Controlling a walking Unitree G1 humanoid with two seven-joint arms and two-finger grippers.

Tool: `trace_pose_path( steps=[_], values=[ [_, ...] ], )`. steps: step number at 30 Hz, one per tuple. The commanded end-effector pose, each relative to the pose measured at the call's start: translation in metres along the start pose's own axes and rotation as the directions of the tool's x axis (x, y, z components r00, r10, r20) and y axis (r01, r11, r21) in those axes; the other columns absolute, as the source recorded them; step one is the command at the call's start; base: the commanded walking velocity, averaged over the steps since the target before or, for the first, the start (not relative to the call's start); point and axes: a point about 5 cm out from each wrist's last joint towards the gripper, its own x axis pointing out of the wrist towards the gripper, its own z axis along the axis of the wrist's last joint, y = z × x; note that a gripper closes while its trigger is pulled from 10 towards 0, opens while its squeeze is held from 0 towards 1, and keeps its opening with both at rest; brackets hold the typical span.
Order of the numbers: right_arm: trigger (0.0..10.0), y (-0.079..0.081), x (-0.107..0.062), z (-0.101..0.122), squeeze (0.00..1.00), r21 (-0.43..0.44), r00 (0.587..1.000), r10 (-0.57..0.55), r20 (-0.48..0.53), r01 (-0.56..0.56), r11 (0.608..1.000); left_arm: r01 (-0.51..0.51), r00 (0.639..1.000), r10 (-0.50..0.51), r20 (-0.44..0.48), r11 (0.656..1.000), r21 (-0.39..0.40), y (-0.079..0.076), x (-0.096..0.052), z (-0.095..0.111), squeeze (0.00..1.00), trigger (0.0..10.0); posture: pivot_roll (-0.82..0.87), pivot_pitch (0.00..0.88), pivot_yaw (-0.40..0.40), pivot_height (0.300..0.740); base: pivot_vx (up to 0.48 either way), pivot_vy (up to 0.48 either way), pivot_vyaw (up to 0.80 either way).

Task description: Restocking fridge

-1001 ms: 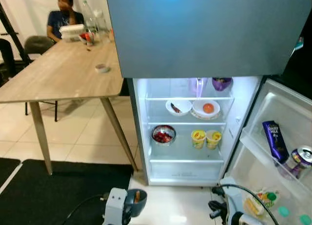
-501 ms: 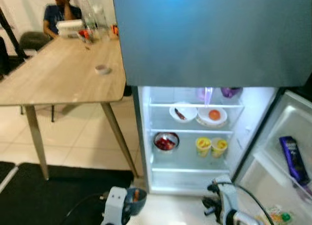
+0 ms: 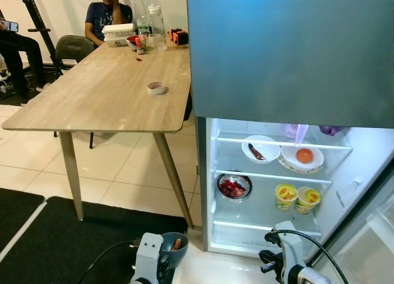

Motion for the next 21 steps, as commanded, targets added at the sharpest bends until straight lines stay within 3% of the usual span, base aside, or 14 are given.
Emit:
trace_pose_path(
  steps=[1, 16, 21],
  values=[
    [10.0, -0.002, -0.0021, -0.003, 0.0, 0.0, 1.0, -0.008, -0.009, 0.008, 1.0, 0.026, 1.0, -0.026, 0.003, 1.0, -0.001, -0.0032, 0.0001, -0.0009, 0.0, 10.0, -0.07, 0.0, 0.037, 0.74, 0.0, 0.0, 0.0],
    [10.0, 0.0009, -0.0003, -0.0013, 0.0, -0.014, 1.0, 0.012, -0.008, -0.013, 1.0, 0.047, 0.999, -0.047, 0.012, 0.999, -0.02, -0.006, 0.0009, -0.0002, 0.0, 10.0, -0.07, 0.0, 0.036, 0.74, 0.0, -0.283, 0.0],
    [10.0, 0.0012, -0.0003, -0.0015, 0.0, -0.015, 1.0, 0.015, -0.009, -0.016, 1.0, 0.035, 0.999, -0.035, 0.015, 0.999, -0.034, -0.0061, 0.0009, -0.0008, 0.0, 10.0, -0.07, 0.0, 0.036, 0.74, 0.0, 0.0, 0.0]
  ],
)
